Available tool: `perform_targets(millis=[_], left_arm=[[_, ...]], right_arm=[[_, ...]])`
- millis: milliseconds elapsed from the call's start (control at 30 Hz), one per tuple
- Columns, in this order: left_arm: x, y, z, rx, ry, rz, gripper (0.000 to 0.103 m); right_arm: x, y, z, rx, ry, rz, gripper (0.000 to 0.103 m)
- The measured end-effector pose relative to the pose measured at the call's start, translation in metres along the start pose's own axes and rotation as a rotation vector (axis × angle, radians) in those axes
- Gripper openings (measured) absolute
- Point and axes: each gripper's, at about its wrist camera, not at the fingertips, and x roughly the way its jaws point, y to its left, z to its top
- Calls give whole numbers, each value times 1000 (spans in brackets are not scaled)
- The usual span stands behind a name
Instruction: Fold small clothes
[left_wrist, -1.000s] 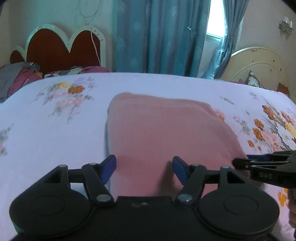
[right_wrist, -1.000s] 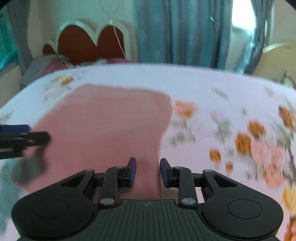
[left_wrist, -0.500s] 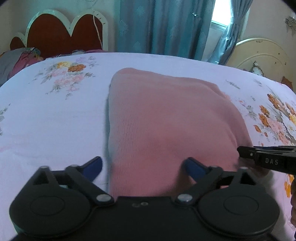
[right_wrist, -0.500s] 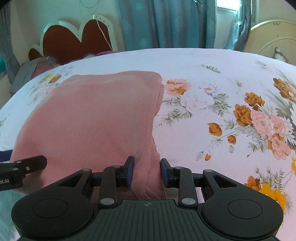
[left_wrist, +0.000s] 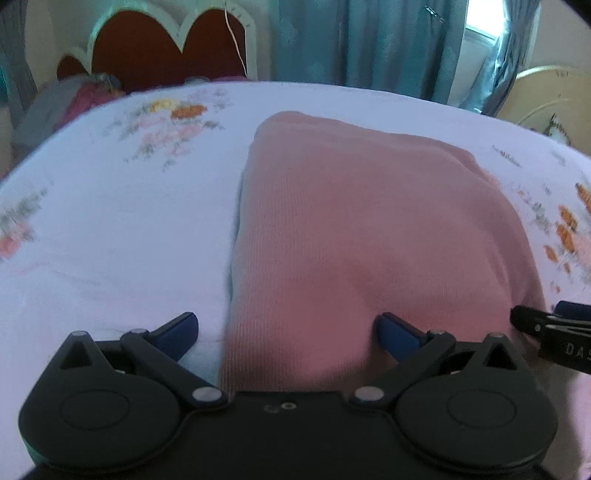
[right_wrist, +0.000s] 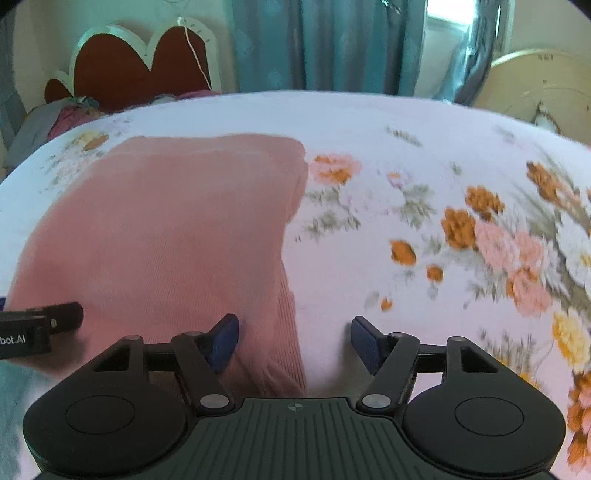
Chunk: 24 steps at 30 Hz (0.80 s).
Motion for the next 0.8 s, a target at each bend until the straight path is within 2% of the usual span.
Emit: perform_targets(millis=[200,300,367,433,500,567,733,800], left_arm=[[-27,-9,-11,-11,-52,34,102],[-47,-12,-16,23,-76,56,102],[-66,-19,-22,57,-113,114,102],[-89,-29,-30,103,-167,204,102],[-112,-37,-40,130,-190,245,102],[-135,-41,-48,123,-183,207,102],[-198,-45,-69,27,-188,119,102],[-223,-47,-79,3,-201,91,102]], right_arm=[[-25,-2,-3,-6,-21,22,67],[-46,-3,-12,-23,-44,51,67],[-62,-2,-19,-41,-58,70,67],[-80,-3,-27,-64,-79,88,67],[-101,-5,-36,-83,-102,101,67],[-122,-8,-46,-89,-122,116,67],[-189,-21,-74,-80,-179,133,67],[-217,-26,-84,-76,-214,129,82]])
